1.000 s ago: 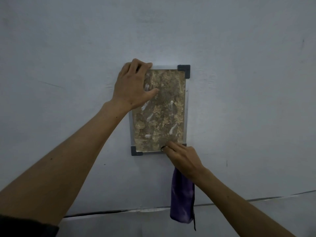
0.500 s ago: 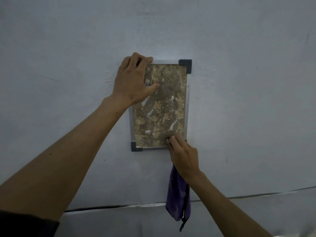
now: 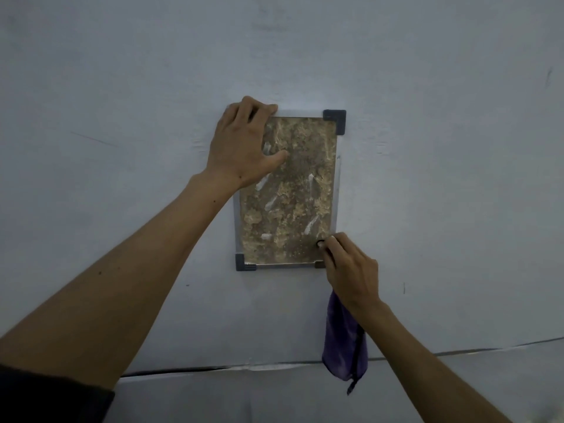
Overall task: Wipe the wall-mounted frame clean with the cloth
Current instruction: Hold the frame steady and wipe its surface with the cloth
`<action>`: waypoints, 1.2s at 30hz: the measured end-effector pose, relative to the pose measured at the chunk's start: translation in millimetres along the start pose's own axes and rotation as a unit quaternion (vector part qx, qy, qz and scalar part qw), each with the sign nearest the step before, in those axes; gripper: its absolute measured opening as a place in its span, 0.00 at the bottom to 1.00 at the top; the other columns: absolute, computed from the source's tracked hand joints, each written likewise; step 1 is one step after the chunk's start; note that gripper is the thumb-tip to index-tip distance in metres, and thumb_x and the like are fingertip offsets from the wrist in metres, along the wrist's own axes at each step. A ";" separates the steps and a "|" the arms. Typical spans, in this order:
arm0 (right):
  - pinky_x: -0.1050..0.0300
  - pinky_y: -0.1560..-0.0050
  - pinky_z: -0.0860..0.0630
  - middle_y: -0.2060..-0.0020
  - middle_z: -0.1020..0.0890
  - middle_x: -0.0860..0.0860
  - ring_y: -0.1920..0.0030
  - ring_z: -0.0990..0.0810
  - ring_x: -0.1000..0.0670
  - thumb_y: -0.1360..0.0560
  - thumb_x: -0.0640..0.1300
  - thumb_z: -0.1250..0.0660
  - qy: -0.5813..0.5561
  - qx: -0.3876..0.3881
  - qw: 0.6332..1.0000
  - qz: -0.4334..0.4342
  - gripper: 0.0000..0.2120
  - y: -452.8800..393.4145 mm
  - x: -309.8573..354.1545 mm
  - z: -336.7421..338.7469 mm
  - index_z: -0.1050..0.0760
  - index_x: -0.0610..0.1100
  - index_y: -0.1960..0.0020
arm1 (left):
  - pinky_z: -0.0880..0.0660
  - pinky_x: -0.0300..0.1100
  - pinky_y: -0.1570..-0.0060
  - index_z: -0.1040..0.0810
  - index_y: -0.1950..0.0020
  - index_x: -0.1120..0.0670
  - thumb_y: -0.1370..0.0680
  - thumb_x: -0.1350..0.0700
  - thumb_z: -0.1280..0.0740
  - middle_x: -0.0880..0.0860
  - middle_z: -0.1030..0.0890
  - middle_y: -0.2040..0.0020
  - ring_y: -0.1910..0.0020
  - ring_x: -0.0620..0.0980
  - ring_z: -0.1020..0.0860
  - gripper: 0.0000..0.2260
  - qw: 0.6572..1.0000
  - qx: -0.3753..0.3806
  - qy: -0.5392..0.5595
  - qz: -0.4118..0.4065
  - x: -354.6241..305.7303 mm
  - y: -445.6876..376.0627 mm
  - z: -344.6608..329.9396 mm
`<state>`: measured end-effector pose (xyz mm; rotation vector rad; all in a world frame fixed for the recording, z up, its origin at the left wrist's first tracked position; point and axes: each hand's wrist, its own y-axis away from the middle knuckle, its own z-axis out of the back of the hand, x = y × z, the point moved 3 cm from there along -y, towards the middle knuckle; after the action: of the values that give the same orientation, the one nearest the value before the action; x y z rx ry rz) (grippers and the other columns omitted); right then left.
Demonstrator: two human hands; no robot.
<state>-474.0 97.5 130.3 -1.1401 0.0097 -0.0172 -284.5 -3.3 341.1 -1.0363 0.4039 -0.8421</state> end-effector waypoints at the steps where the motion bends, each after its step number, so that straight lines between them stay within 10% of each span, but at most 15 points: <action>1: 0.60 0.77 0.37 0.58 0.22 0.53 0.67 0.31 0.55 0.21 0.37 0.31 0.004 0.008 1.000 0.004 0.06 1.2 1.5 -3.0 0.25 0.44 0.54 | 0.30 0.50 0.33 0.31 0.27 0.54 0.29 0.39 0.30 0.55 0.29 0.36 0.35 0.57 0.31 0.35 1.000 0.000 0.000 0.001 -0.3 0.2 -0.1; 7: 0.61 0.73 0.38 0.54 0.21 0.50 0.64 0.25 0.51 0.24 0.34 0.31 0.033 0.090 0.976 0.198 0.07 -18.4 -7.5 7.7 0.24 0.44 0.50 | 0.31 0.48 0.34 0.31 0.27 0.54 0.29 0.40 0.30 0.54 0.29 0.36 0.36 0.56 0.31 0.34 1.000 -0.002 0.001 0.000 -0.8 1.0 1.0; 13: 0.54 0.73 0.25 0.52 0.22 0.52 0.64 0.25 0.52 0.19 0.38 0.34 -0.014 0.044 0.994 0.097 0.02 -36.9 -9.3 9.1 0.25 0.44 0.49 | 0.30 0.49 0.33 0.31 0.27 0.54 0.29 0.39 0.30 0.54 0.30 0.36 0.35 0.56 0.31 0.34 1.000 -0.006 0.001 0.005 -1.9 1.2 -1.3; 18: 0.56 0.75 0.28 0.48 0.20 0.49 0.61 0.21 0.48 0.26 0.33 0.28 0.006 0.117 0.969 0.215 0.10 -21.0 -0.9 -0.4 0.24 0.44 0.49 | 0.31 0.49 0.33 0.31 0.27 0.54 0.29 0.38 0.30 0.55 0.30 0.36 0.36 0.56 0.31 0.35 1.000 0.003 -0.005 0.002 -1.0 0.7 3.6; 23: 0.57 0.72 0.26 0.54 0.20 0.53 0.63 0.23 0.53 0.18 0.40 0.33 -0.034 -0.012 0.998 0.055 0.03 -46.0 -3.1 12.6 0.21 0.45 0.50 | 0.30 0.49 0.34 0.31 0.27 0.54 0.28 0.38 0.30 0.55 0.29 0.36 0.36 0.56 0.31 0.34 1.000 0.004 -0.005 -0.003 -3.0 0.3 2.9; 36: 0.57 0.75 0.28 0.57 0.23 0.53 0.67 0.27 0.54 0.21 0.38 0.30 -0.028 -0.006 0.997 0.077 0.05 -34.8 19.1 -2.6 0.24 0.45 0.53 | 0.29 0.51 0.34 0.31 0.27 0.53 0.28 0.38 0.30 0.53 0.30 0.36 0.35 0.56 0.31 0.35 1.000 -0.002 -0.006 -0.001 0.0 0.0 1.9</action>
<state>-455.3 80.3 160.9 -1.1480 0.0481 0.1525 -283.3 -2.1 342.0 -1.0444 0.3940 -0.8375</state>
